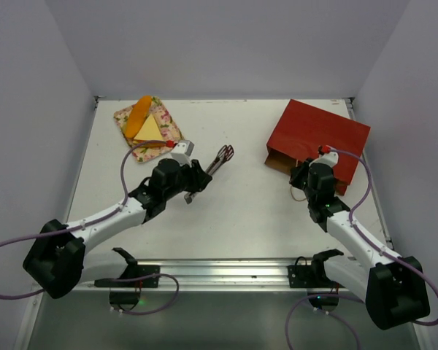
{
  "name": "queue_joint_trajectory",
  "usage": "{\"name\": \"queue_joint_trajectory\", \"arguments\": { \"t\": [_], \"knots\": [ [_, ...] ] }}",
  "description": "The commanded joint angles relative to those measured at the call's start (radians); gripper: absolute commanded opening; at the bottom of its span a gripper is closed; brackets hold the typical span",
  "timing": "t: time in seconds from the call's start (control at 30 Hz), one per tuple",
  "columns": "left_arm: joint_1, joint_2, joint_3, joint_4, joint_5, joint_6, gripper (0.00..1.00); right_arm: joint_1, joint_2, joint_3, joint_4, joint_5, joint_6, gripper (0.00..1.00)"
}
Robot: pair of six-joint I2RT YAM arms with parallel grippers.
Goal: Take the fake bread out of the paper bag
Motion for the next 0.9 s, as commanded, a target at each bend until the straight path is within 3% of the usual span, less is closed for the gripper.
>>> {"name": "queue_joint_trajectory", "arguments": {
  "t": [0.0,0.43,0.87],
  "knots": [
    [-0.071,0.034,-0.004,0.151,-0.088,0.035,0.39,0.001,-0.009,0.005,0.069,-0.039,-0.017,0.0],
    [-0.199,0.05,-0.056,0.332,-0.076,0.145,0.39,0.001,-0.009,0.018,0.051,-0.019,-0.014,0.0],
    [-0.2,-0.038,-0.044,0.249,-0.165,0.164,0.41,0.096,0.122,0.118,0.042,0.051,-0.032,0.0]
  ]
}}
